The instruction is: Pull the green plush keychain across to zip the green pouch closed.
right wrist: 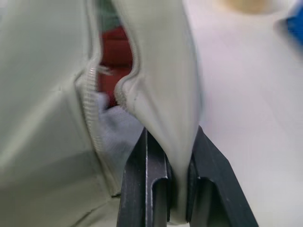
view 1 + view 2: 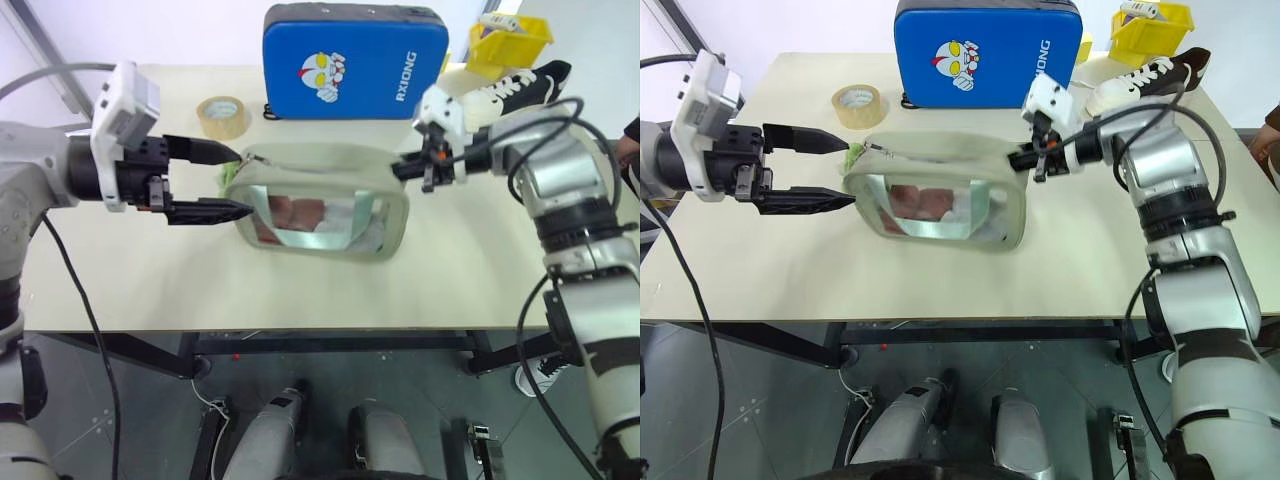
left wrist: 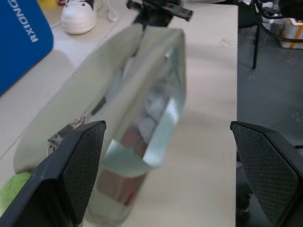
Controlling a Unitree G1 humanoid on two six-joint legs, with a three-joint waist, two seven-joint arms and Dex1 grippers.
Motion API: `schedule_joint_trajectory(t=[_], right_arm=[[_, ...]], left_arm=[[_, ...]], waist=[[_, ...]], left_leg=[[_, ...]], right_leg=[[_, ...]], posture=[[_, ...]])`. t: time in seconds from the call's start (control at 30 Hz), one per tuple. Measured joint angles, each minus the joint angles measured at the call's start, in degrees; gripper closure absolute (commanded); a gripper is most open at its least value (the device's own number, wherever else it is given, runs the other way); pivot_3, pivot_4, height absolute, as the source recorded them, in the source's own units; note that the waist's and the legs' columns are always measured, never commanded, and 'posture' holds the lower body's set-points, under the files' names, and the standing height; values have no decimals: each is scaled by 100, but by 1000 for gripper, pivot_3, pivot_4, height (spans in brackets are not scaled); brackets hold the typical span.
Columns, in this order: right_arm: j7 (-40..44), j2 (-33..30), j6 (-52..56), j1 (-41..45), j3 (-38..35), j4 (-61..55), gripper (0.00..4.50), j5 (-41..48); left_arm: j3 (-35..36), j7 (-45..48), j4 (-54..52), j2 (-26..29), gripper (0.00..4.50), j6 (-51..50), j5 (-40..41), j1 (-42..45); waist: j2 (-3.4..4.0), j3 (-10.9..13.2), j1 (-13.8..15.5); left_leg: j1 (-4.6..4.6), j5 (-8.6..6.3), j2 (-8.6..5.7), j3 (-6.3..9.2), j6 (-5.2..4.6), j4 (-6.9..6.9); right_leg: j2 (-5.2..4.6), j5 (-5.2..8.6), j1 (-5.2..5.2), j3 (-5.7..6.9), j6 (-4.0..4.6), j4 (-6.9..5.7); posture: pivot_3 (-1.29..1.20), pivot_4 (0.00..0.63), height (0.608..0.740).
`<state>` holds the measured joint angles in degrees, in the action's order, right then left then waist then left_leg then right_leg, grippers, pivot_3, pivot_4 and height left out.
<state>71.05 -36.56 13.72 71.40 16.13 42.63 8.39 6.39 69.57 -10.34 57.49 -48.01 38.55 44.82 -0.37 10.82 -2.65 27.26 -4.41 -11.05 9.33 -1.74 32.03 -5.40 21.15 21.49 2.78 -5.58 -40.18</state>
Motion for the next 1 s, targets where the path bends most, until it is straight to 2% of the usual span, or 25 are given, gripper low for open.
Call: schedule_joint_trajectory(t=[0.17,0.27,0.43,0.67,0.83,0.93,1.0], right_arm=[[-298,412,-1174,464,-6,1367,4480,-580],[-348,490,-1578,439,-7,1911,3251,-834],[-496,375,-1967,472,-45,2327,787,-1186],[-163,-478,-2267,918,-115,2399,787,-1538],[14,-720,-1935,1221,-416,2384,787,-1512],[686,-516,-855,970,-779,1212,787,-884],[901,-285,32,376,-883,-158,787,-409]], left_arm=[[-33,-103,75,-47,0,26,-44,51],[-41,-136,84,-105,0,112,-57,56],[-42,-201,86,-120,0,118,-56,56],[-35,-267,240,-33,0,151,-97,56],[-34,-453,302,-37,0,219,-177,56],[-20,-579,489,-42,0,244,-216,56],[-18,-610,642,-49,0,354,-298,56]], waist=[[0,0,3],[0,0,1],[5,3,-4],[8,5,9],[8,5,-10],[7,4,-70],[0,0,-96]], left_leg=[[-6,9,1,3,4,-4],[-15,8,4,3,15,-5],[-31,10,6,0,21,-15],[-38,8,6,-5,22,-24],[-52,7,6,-17,19,-45],[-61,-1,10,-21,6,-59],[-68,-1,11,-20,5,-75]], right_leg=[[14,0,-1,-17,0,0],[37,-1,-3,-62,0,-1],[38,-1,-5,-73,0,-9],[37,0,-6,-86,1,-8],[32,0,-6,-105,2,-8],[29,0,-6,-114,2,-8],[29,2,-7,-114,6,-6]], posture=[[0,150,740],[0,150,740],[0,150,740],[0,150,740],[0,150,740],[0,150,740],[0,150,740]])
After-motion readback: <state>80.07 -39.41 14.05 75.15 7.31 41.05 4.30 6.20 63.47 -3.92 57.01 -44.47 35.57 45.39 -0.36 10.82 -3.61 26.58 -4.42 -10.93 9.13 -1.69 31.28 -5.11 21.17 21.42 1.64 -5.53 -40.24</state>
